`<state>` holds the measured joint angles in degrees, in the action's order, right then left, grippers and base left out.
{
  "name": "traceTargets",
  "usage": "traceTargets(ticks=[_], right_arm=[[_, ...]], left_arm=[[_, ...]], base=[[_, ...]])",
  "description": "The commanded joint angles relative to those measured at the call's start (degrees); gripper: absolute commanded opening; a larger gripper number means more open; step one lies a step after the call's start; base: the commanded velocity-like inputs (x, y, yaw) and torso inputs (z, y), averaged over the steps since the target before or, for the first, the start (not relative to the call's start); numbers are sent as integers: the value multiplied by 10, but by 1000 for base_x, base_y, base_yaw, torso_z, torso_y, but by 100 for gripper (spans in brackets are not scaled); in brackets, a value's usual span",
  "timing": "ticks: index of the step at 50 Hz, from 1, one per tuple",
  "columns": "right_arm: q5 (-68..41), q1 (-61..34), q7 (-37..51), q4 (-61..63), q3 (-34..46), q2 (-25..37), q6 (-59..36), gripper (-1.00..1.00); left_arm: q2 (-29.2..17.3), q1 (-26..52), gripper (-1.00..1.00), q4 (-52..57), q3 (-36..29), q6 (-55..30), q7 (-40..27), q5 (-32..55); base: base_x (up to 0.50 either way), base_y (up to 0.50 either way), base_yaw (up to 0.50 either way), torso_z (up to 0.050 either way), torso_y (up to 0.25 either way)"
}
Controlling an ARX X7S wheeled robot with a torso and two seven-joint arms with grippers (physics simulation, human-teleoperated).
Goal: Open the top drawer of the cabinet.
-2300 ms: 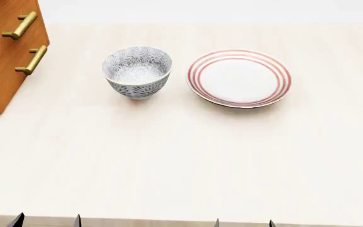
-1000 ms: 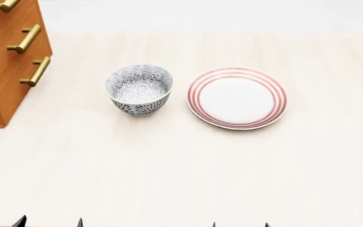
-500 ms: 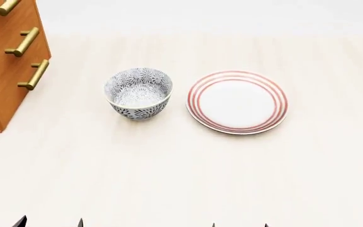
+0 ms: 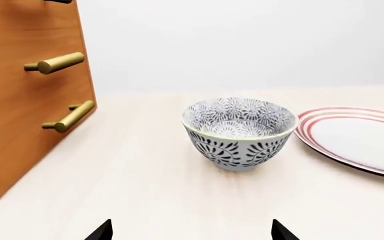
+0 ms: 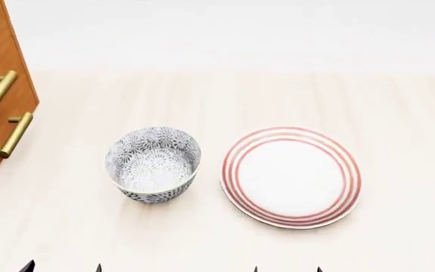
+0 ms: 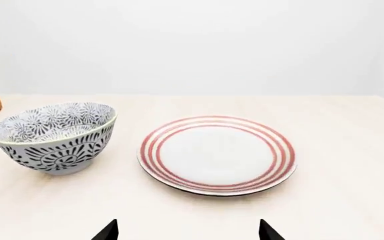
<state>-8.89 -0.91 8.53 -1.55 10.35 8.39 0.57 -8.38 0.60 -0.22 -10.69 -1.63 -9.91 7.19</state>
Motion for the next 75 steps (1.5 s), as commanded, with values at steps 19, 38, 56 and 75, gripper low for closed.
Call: traceTargets(ticks=[19,38,56,75], right_arm=[[1,-1,-1,2,1,0,3,100],[-8,-1,5,1,5,4,16,100],[-8,1,8,5,17,12,22,100],[-12,-5,20,-5,22,15,8,100]], left_arm=[[2,3,100,-11,0,10,1,1],[-5,-1,100,7,-8,-2,-9,9],[-9,2,100,-2,-16,4,-15,12],[-22,12,100,0,-51,-46,-36,-31]], base=[[500,0,0,0,0],[337,0,0,0,1],[0,389,0,0,0],[0,263,0,0,0]])
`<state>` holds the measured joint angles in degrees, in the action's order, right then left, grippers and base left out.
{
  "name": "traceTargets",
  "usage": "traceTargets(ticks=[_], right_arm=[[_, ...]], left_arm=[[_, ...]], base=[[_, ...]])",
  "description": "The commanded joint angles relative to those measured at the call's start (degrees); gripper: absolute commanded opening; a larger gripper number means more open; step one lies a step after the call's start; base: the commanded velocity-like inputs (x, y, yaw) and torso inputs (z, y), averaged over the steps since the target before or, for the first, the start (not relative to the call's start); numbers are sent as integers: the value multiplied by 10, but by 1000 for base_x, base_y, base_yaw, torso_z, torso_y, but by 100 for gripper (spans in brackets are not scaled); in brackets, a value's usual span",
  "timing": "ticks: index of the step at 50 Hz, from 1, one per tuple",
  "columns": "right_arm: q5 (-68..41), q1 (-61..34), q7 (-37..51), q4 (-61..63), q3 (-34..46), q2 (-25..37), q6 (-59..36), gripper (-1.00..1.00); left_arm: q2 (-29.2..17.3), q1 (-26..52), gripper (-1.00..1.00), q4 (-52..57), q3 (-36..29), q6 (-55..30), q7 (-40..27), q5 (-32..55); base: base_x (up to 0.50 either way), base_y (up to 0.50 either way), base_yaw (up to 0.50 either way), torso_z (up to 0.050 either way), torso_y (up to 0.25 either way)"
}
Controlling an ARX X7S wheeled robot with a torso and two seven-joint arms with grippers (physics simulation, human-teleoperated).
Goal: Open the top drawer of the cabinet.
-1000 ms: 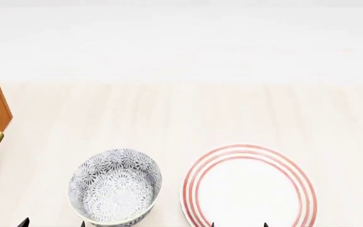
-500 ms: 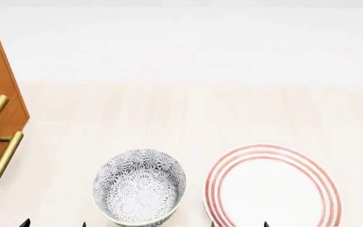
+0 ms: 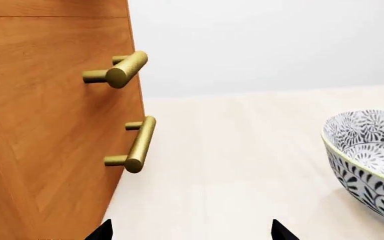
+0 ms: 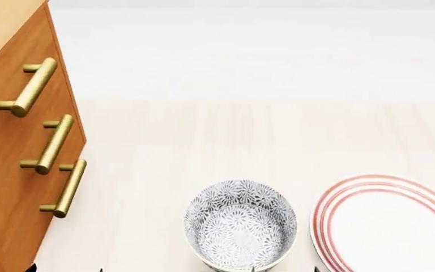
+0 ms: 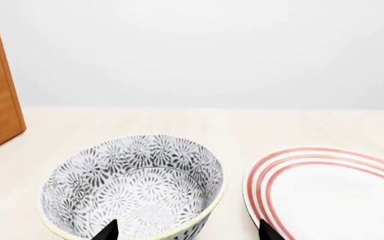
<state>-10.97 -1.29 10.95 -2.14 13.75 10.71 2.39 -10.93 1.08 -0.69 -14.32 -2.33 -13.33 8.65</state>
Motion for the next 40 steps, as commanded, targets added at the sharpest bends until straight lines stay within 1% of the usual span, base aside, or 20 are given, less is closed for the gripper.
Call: traceTargets(ticks=[1,3,8,10,11,13,15,17,18,19,22,30,31,34,37,40], right_arm=[[9,-2,-4,0,-11,-8,-10,100],[9,-1,-3,-1,-11,-8,-9,100],[7,-1,-1,-2,-10,-7,-9,100],[6,-2,-1,-4,-9,-7,-8,100],[6,-1,-1,-3,-9,-7,-8,100],[6,-1,0,-1,-8,-6,-9,100],[5,-1,0,0,-7,-5,-10,100],[4,-2,0,-1,-6,-5,-9,100],[4,-1,0,0,-6,-4,-9,100],[4,-1,0,0,-6,-4,-9,100],[2,0,1,3,-5,-3,-11,100],[-2,-1,3,3,-3,-1,-12,100],[-2,-1,2,3,-2,-1,-12,100],[-3,-1,3,0,-1,-1,-10,100],[-4,-2,3,-1,-1,0,-11,100],[-5,-2,4,-2,0,0,-10,100]], left_arm=[[1,9,100,6,-22,-44,-8,-60],[-2,12,100,11,-31,-62,-6,-68],[-17,41,100,18,-70,-103,-19,-138],[-21,70,100,33,-94,-171,-20,-184],[-25,80,100,36,-105,-191,-19,-202],[-26,88,100,45,-102,-195,-20,-204],[-34,112,100,41,-128,-217,-31,-255],[-37,129,100,35,-143,-231,-33,-280],[-43,142,100,35,-165,-245,-33,-314],[-43,142,100,35,-165,-246,-33,-314],[-48,172,100,18,-200,-265,-35,-366],[-48,237,100,2,-252,-309,-7,-440],[-49,255,100,-5,-272,-326,-4,-475],[-50,266,100,-3,-284,-335,15,-484],[-52,285,100,-10,-311,-343,28,-515],[-50,298,100,-13,-315,-357,40,-524]], base=[[0,0,0,0,0],[0,0,0,0,0],[0,0,0,0,0],[0,0,0,0,0],[0,0,0,0,0],[0,0,0,0,0],[0,0,0,0,0],[0,0,0,0,0],[0,0,0,0,0],[0,0,0,0,0],[0,0,0,0,0],[0,0,0,0,0],[0,0,0,0,0],[0,0,0,0,0],[0,0,0,0,0],[0,0,0,0,0]])
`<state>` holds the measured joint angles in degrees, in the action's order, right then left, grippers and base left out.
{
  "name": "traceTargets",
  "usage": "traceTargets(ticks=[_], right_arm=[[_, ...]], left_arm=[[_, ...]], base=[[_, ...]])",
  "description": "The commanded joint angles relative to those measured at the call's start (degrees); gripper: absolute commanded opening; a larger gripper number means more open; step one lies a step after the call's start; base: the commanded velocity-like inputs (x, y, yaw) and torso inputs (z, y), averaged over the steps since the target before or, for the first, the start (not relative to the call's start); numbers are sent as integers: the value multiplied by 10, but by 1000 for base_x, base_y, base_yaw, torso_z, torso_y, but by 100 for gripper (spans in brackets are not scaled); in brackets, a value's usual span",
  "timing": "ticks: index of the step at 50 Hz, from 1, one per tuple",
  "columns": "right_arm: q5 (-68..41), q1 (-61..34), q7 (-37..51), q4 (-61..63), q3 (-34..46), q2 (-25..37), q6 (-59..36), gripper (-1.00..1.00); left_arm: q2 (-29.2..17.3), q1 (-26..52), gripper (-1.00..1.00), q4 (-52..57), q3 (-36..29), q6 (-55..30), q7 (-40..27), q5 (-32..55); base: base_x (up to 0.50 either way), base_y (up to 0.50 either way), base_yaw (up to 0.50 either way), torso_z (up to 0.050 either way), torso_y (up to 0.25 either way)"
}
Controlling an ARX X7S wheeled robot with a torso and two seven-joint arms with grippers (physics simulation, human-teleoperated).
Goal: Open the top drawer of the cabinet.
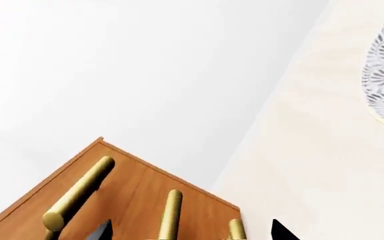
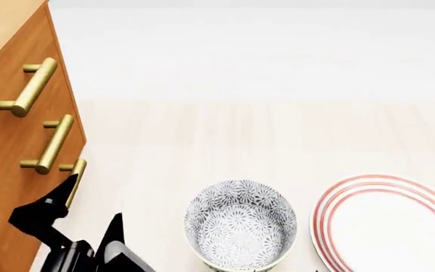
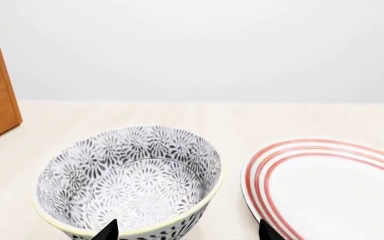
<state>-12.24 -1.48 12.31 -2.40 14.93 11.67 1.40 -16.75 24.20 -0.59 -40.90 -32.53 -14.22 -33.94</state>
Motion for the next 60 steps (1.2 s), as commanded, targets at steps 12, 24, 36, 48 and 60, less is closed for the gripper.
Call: traceTargets(ticks=[12,24,36,48,60], right_arm=[[3,-2,-8,-5,-9,-8,2,100],[-1,-6,-3,-7,-8,-6,-1,100],[-5,-9,-1,-14,-5,-5,1,100],[-7,-9,1,-14,-1,-2,1,100],[-9,-9,3,-15,2,0,3,100]], left_arm=[[-6,96,100,0,-78,-91,87,-153],[-28,114,100,37,-54,-116,114,-156],[-36,140,100,44,-49,-129,141,-164],[-35,176,100,38,-46,-136,164,-166],[-22,198,100,13,-19,-131,161,-136]], base=[[0,0,0,0,0],[0,0,0,0,0],[0,0,0,0,0],[0,0,0,0,0],[0,0,0,0,0]])
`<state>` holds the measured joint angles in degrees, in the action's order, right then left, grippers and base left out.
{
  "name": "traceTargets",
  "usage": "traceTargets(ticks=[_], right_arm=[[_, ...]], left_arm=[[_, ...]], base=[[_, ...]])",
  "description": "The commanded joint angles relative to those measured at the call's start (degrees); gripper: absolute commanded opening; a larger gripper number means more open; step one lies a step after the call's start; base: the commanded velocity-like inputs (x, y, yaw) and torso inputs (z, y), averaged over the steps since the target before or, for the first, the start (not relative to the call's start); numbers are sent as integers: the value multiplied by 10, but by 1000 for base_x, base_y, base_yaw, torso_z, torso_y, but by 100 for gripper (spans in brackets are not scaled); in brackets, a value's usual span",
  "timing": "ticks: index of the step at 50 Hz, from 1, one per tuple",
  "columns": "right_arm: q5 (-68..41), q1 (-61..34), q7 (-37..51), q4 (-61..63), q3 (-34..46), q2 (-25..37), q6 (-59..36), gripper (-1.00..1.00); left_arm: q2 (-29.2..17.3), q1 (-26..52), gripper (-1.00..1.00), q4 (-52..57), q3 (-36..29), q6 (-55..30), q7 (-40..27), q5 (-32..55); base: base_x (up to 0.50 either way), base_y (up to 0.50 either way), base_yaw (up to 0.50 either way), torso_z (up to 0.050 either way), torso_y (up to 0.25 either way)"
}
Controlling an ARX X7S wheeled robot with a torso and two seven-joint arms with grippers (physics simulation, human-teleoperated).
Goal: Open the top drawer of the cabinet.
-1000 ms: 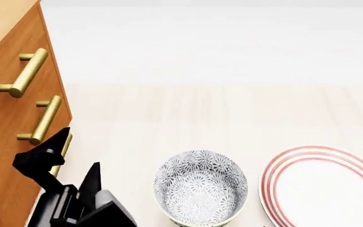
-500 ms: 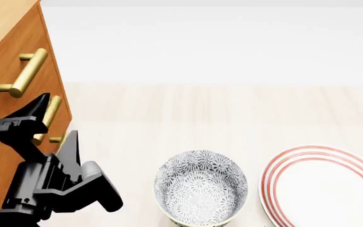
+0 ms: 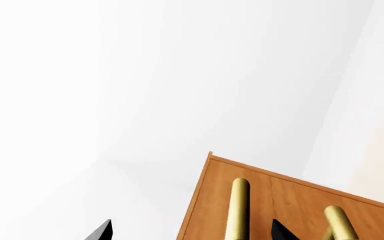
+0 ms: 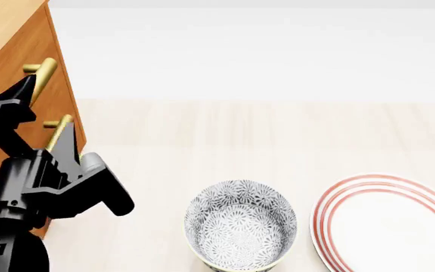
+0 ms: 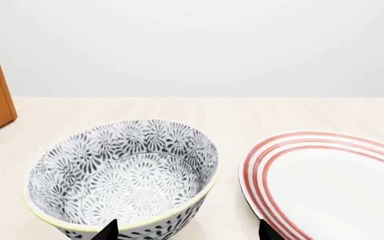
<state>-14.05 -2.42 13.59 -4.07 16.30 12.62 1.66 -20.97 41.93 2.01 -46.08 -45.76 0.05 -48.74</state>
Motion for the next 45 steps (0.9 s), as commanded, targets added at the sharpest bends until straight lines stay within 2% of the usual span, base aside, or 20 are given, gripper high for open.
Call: traceTargets(ticks=[1,45], right_arm=[[10,0,-10,1,-11,-10,2,100],[-2,-3,-2,-6,-1,-4,3,100]], left_arm=[[20,22,100,-15,33,1,17,11],[29,71,100,-113,37,21,38,50]], base=[[0,0,0,0,0],[0,0,0,0,0]])
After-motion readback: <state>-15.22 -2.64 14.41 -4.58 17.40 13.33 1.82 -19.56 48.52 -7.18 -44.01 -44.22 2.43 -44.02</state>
